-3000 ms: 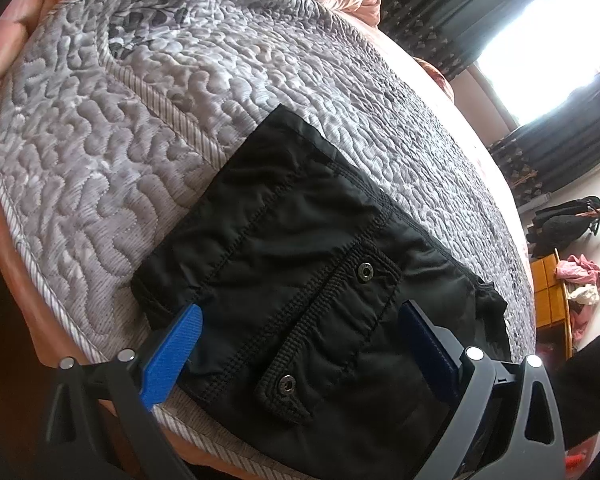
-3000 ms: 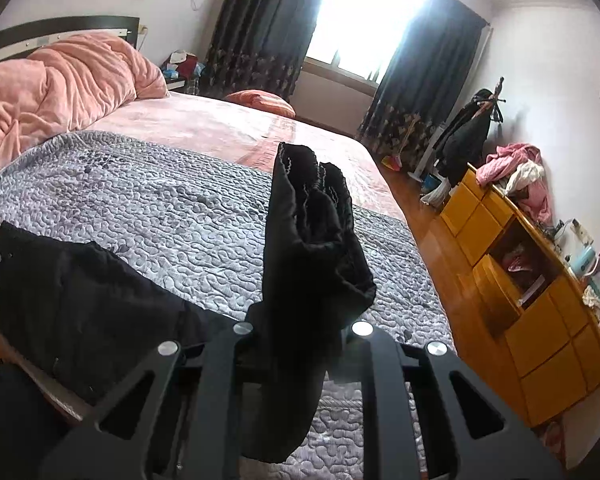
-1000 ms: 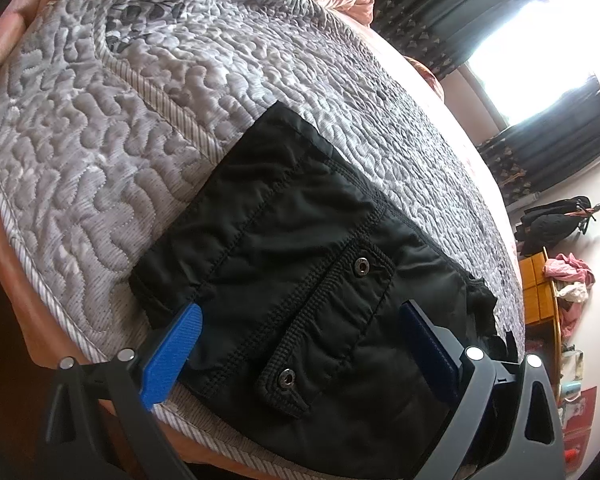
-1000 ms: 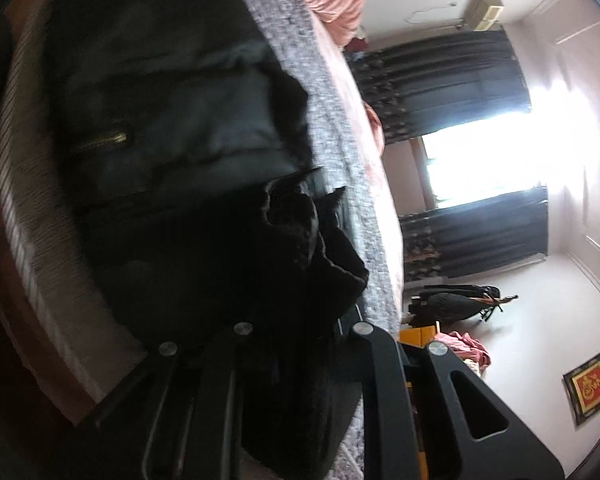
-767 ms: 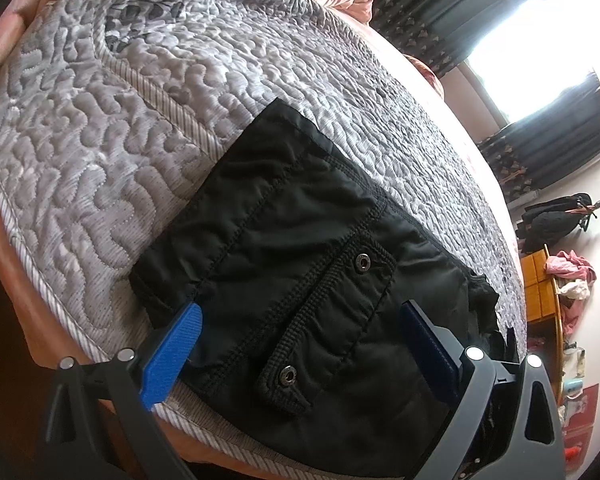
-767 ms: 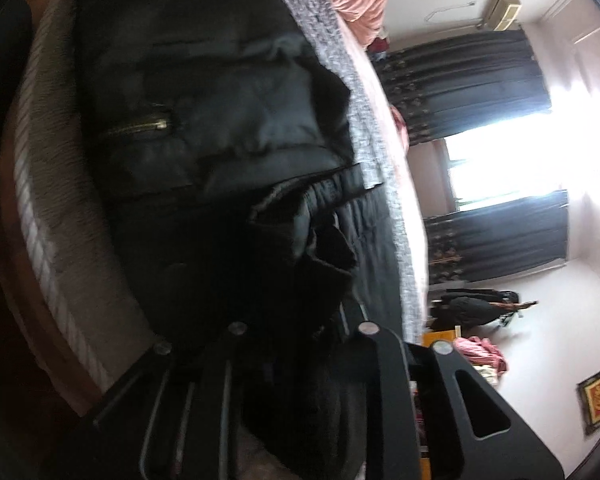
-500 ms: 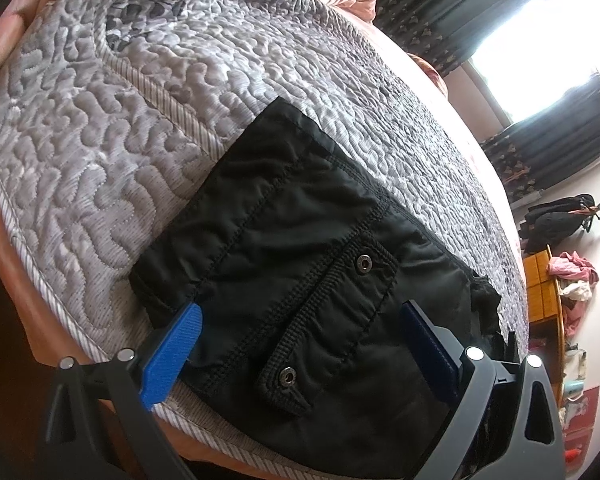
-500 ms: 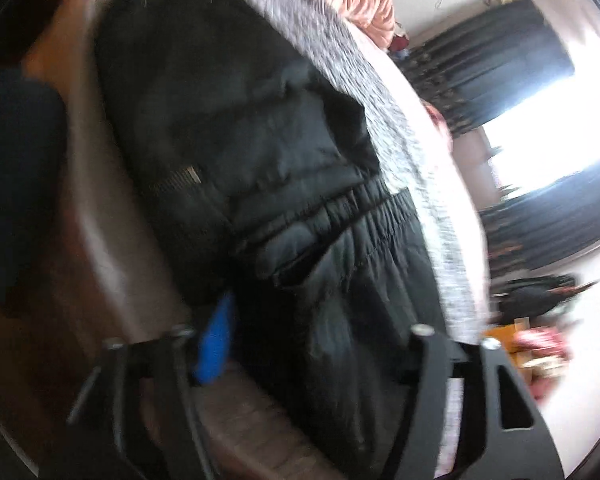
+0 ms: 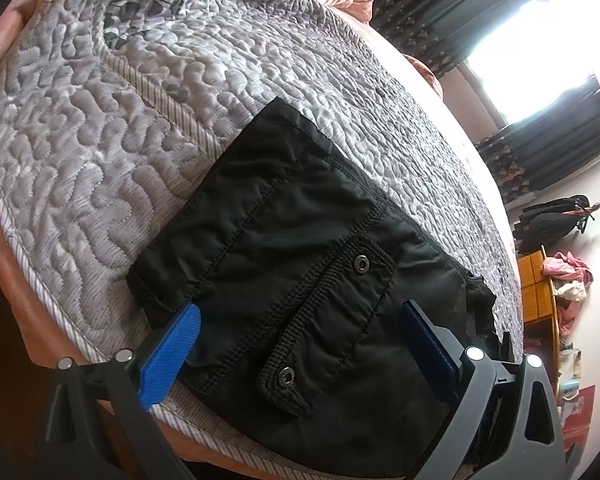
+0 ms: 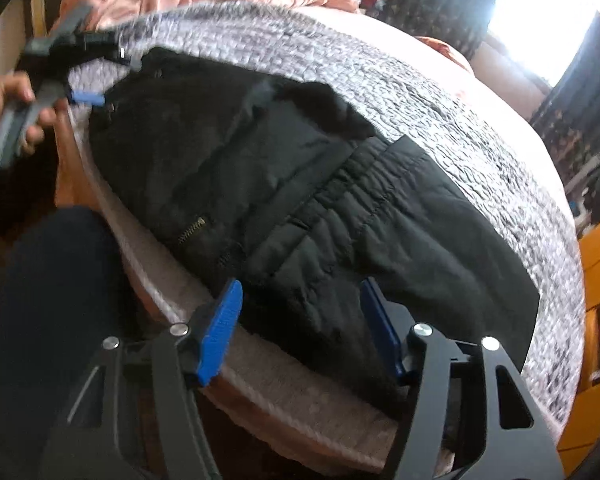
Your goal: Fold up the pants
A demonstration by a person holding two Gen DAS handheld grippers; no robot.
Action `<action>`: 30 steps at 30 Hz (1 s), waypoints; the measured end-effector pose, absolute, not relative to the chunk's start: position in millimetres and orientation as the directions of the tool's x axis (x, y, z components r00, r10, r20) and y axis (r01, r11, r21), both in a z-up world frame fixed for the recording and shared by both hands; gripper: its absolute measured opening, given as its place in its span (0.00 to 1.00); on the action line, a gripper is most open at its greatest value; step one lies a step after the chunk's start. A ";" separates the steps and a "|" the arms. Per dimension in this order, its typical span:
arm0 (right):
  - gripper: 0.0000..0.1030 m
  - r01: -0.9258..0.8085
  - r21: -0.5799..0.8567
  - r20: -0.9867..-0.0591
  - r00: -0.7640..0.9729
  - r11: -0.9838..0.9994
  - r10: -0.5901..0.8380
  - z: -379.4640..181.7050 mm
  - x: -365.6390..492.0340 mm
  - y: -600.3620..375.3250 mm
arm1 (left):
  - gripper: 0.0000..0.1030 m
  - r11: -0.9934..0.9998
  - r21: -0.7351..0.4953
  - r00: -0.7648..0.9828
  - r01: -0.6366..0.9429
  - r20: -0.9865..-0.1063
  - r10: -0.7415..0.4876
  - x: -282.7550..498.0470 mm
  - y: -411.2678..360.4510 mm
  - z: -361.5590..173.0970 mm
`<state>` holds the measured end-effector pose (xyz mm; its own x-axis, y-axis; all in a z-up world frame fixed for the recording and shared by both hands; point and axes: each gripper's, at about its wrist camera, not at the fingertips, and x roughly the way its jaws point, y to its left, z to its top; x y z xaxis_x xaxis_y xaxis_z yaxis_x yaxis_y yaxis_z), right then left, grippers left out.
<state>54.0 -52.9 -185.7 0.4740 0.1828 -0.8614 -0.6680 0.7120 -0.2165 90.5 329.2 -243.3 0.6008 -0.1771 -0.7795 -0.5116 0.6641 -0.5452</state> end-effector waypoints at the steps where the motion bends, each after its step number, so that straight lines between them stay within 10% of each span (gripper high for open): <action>1: 0.54 -0.672 -0.221 -0.865 0.470 0.707 0.176 -189.0 57.6 -50.4 | 0.96 0.666 -0.544 0.600 -0.511 -0.780 -0.177 90.6 329.1 -243.4; 6: 0.12 -0.692 -0.120 -0.899 0.380 0.712 0.217 -196.7 73.3 -49.4 | 0.96 0.672 -0.542 0.597 -0.505 -0.781 -0.181 92.0 328.8 -243.7; 22: 0.10 -0.754 -0.119 -0.893 0.366 0.646 0.263 -199.0 53.7 -35.3 | 0.96 0.681 -0.538 0.593 -0.496 -0.783 -0.186 91.9 329.8 -245.0; 30: 0.30 -0.782 0.034 -0.894 0.254 0.623 0.368 -176.6 64.7 -37.9 | 0.96 0.690 -0.529 0.588 -0.494 -0.788 -0.184 94.4 329.9 -246.3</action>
<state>64.7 -37.9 -176.6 0.2540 0.3682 -0.8944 -0.7818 0.6225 0.0343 94.4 329.9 -246.3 0.5877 -0.1836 -0.7879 -0.4937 0.6902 -0.5291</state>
